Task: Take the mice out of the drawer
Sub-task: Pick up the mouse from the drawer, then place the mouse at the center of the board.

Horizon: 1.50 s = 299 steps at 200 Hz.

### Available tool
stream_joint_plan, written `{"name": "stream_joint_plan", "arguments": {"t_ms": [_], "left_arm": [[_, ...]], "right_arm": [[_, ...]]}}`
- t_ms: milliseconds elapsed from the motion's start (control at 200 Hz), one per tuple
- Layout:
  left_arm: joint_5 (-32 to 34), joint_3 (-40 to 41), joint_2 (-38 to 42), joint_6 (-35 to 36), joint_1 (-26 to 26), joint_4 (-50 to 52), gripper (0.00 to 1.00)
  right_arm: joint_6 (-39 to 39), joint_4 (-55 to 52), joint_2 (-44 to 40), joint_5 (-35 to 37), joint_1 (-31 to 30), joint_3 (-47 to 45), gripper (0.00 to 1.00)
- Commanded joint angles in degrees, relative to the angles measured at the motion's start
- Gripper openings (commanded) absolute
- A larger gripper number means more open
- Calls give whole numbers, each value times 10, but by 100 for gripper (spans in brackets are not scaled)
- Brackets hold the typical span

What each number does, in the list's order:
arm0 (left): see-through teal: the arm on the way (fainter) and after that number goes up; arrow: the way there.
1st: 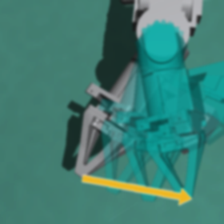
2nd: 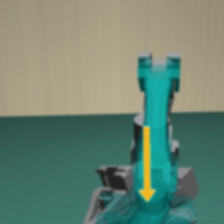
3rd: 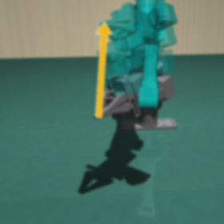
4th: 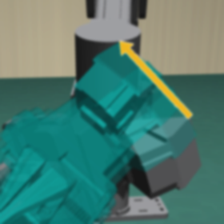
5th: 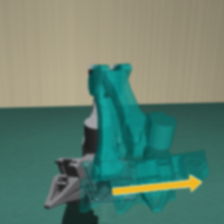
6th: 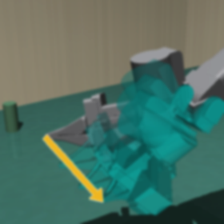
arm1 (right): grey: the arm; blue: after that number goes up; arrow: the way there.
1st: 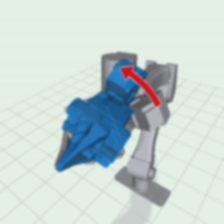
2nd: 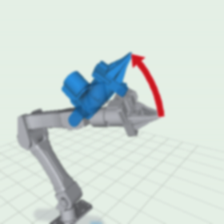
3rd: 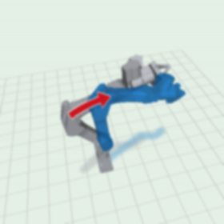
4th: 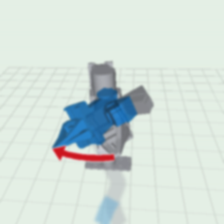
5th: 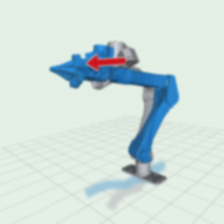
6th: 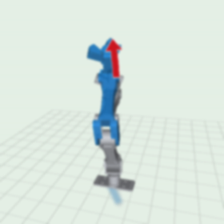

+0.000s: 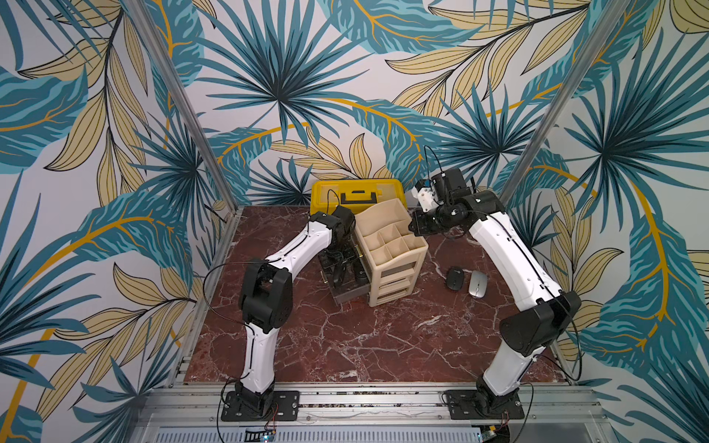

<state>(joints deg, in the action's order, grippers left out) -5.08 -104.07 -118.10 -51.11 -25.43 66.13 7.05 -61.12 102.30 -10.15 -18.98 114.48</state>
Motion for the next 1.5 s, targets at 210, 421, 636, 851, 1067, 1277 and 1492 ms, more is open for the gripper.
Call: {"name": "stream_joint_plan", "arguments": {"t_ms": [210, 421, 636, 851, 1067, 1277, 1492], "left_arm": [[18, 35, 2, -12, 13, 23, 28], [20, 15, 17, 2, 12, 43, 4], [35, -52, 45, 26, 13, 92, 0], [35, -177, 69, 68, 20, 188, 0], [67, -271, 97, 136, 99, 309, 0], [134, -168, 121, 220, 209, 333, 0], [209, -119, 57, 252, 250, 333, 0]], "right_arm": [[-2, -20, 15, 50, 11, -7, 0], [-1, -22, 16, 49, 11, -5, 0], [-4, -22, 18, 51, 11, -4, 0], [-6, -27, 23, 54, 11, -1, 0], [-8, -27, 20, 54, 11, -4, 0], [-15, -35, 28, 54, 11, 3, 0], [-27, -55, 32, 57, 11, 24, 0]]}}
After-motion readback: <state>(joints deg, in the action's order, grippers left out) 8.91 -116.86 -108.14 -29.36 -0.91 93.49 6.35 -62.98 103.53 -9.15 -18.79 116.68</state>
